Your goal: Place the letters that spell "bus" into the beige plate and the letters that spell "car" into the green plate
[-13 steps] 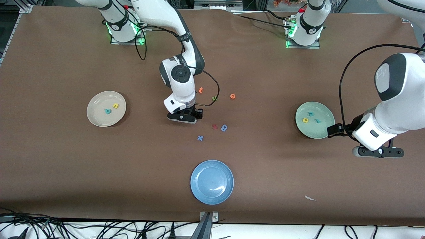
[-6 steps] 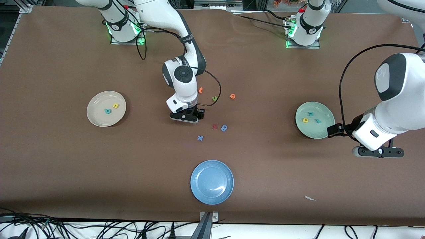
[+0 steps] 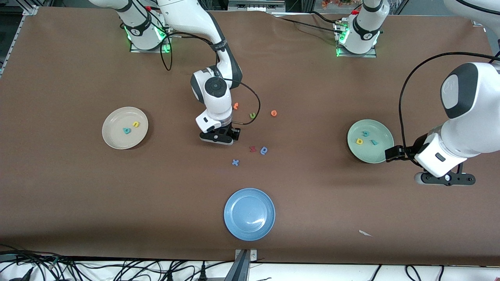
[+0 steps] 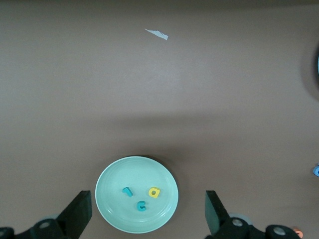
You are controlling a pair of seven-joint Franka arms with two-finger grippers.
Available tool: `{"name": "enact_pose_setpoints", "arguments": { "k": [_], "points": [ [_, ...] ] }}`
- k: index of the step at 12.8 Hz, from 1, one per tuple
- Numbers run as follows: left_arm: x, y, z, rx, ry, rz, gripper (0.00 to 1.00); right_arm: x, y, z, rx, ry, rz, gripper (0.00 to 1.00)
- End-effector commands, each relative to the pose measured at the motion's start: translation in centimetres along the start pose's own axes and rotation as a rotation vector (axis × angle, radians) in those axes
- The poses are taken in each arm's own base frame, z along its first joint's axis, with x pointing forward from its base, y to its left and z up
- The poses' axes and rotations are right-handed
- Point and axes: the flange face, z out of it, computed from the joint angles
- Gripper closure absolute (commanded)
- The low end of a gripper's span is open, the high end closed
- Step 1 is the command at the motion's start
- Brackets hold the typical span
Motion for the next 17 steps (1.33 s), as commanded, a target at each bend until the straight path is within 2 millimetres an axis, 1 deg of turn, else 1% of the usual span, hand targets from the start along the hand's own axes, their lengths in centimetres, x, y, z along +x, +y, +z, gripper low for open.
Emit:
{"name": "enact_pose_setpoints", "arguments": {
  "k": [1,2,4,7,8,11,12,14,15,16,17],
  "points": [
    [-0.3,0.1,-0.8,-0.02,-0.001,-0.001,0.0,-0.3,0.1,0.2,0.013,0.007,0.007,0.31],
    [-0.3,0.1,-0.8,-0.02,-0.001,-0.002,0.0,-0.1,0.3,0.8,0.01,0.014,0.006,0.31],
    [-0.3,0.1,-0.8,-0.02,-0.001,-0.002,0.0,0.1,0.5,1.1,0.013,0.025,0.009,0.31],
    [-0.3,0.1,-0.8,-0.02,-0.001,-0.002,0.0,0.1,0.5,1.1,0.013,0.025,0.007,0.31],
    [-0.3,0.1,-0.8,-0.02,-0.001,-0.002,0.0,0.0,0.5,1.1,0.012,0.024,0.006,0.35],
    [-0.3,0.2,-0.8,-0.02,-0.001,-0.001,0.0,-0.2,0.6,1.4,0.007,0.022,-0.004,0.6],
    [-0.3,0.2,-0.8,-0.021,-0.001,-0.001,0.0,-0.3,0.7,1.4,0.005,0.02,-0.005,0.66],
    [-0.3,0.3,-0.8,-0.021,-0.001,0.001,0.0,-0.4,0.8,1.6,0.001,0.017,-0.007,0.74],
    [-0.3,0.2,-0.8,-0.018,-0.001,-0.001,0.0,-0.5,1.0,1.7,-0.002,0.015,-0.017,0.82],
    [-0.3,0.3,-0.8,-0.019,-0.001,0.002,0.0,-0.5,1.1,1.7,-0.004,0.013,-0.025,0.87],
    [-0.3,0.2,-0.8,-0.018,-0.001,0.001,0.0,-0.5,1.1,1.5,-0.003,0.009,-0.036,0.87]
  ]
}}
